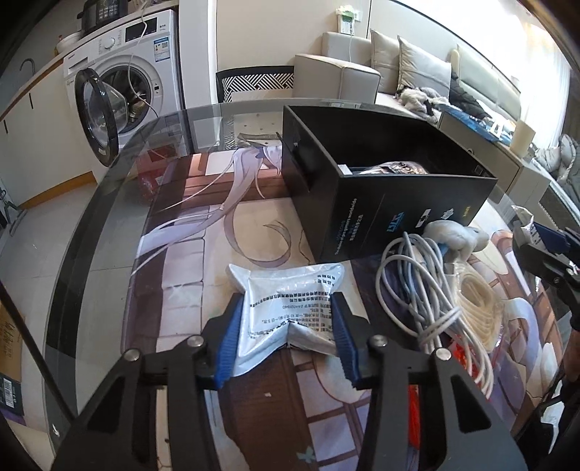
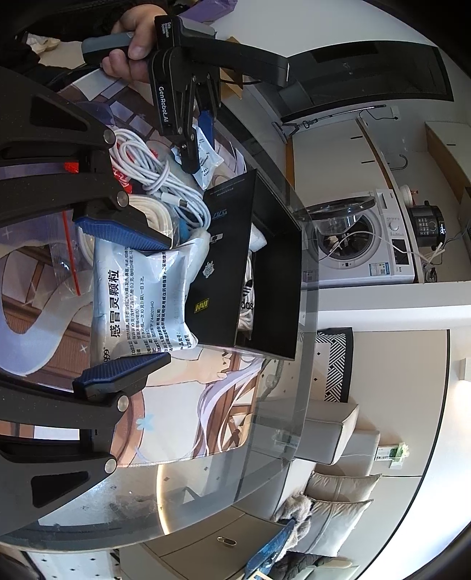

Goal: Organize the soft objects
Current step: 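Carry both white packets over the black box with both tools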

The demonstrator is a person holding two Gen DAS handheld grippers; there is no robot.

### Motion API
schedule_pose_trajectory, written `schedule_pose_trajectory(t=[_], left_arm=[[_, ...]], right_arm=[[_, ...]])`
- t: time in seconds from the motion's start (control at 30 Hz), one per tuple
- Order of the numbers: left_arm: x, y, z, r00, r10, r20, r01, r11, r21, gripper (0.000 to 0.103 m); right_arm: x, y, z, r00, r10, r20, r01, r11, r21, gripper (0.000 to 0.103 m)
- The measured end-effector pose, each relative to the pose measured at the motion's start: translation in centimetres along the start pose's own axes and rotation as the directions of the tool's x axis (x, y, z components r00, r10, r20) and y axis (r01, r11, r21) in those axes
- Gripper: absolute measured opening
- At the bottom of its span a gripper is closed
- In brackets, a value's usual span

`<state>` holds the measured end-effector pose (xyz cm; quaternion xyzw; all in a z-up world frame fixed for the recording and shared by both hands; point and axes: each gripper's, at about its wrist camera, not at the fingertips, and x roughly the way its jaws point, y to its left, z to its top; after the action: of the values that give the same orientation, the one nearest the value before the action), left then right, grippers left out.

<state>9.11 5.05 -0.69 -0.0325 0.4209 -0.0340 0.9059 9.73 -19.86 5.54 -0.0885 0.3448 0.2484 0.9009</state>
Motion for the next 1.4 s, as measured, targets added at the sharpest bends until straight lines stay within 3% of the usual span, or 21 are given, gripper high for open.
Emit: schedule_pose_trajectory(t=[0.27, 0.67, 1.4], left_arm=[[-2.9, 0.1, 0.1, 0.997, -0.027, 0.075, 0.030, 0.999, -0.035, 0.045], [-6.2, -1.0, 2.6, 0.979, -0.064, 0.195, 0.073, 0.997, -0.040, 0.045], [-4.2, -3.5, 7.5, 0.962, -0.102, 0.254, 0.118, 0.992, -0.049, 0.045]], right_arm=[[-0.7, 0.8, 0.6, 1.000, 0.004, 0.027, -0.004, 1.000, -0.017, 0.056], [-1.0, 1.7, 3.2, 0.997, -0.015, 0.077, 0.019, 0.999, -0.050, 0.056], [1.8, 0.3, 7.9, 0.992, -0.021, 0.121, 0.019, 1.000, 0.018, 0.056]])
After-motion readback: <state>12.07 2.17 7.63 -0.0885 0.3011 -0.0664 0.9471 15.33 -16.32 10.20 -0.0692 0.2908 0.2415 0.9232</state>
